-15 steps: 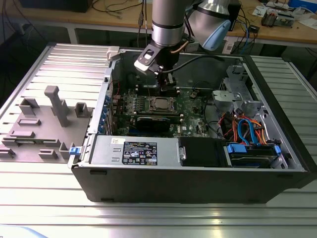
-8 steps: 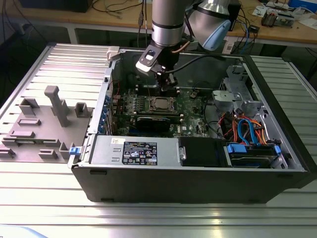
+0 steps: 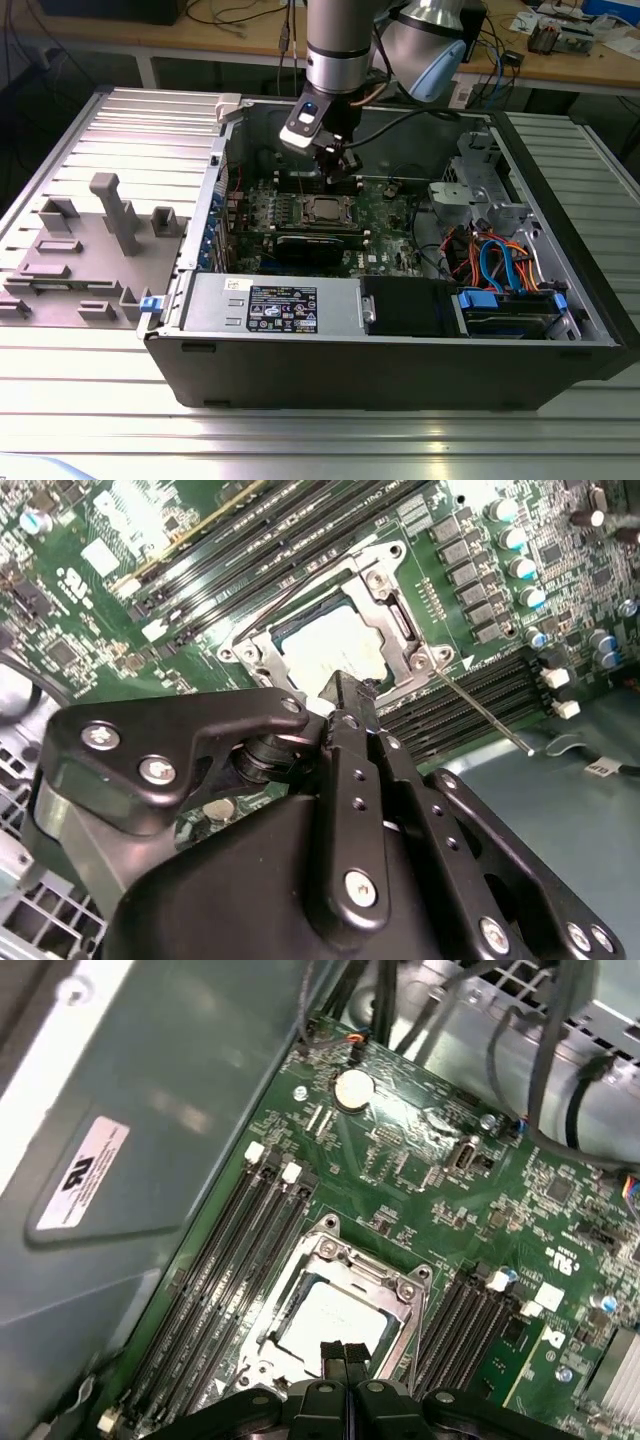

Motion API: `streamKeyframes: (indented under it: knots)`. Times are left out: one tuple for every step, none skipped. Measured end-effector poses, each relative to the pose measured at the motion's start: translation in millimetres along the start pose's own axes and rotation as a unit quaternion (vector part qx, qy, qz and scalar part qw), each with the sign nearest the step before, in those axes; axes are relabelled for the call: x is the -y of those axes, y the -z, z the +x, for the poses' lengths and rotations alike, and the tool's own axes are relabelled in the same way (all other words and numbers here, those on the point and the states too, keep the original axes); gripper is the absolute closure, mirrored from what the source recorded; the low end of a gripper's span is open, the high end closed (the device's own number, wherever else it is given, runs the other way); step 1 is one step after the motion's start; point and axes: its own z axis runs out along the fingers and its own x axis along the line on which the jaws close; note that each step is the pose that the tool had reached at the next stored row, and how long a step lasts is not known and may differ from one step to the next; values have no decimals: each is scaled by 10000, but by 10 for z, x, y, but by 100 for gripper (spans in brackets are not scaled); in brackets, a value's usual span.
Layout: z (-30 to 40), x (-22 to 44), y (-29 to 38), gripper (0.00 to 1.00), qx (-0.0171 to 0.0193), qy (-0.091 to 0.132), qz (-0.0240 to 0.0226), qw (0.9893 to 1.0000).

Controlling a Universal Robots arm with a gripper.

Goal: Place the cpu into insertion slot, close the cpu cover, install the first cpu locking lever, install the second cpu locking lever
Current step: 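Install the first cpu locking lever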

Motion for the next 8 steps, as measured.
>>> streamKeyframes:
  knots:
    - [0,0,0,89,-1,88,-3,10000]
    - [0,0,0,89,-2,138,-5,9999]
    - [0,0,0,89,-3,191,-7,9998]
    - [0,0,0,89,-4,255,-9,9997]
    - [0,0,-1,89,-6,321,-12,9995]
    - [0,0,-1,89,-7,408,-15,9992]
    - [0,0,-1,89,-7,413,-15,9991]
    - [0,0,-1,89,-8,413,-15,9991]
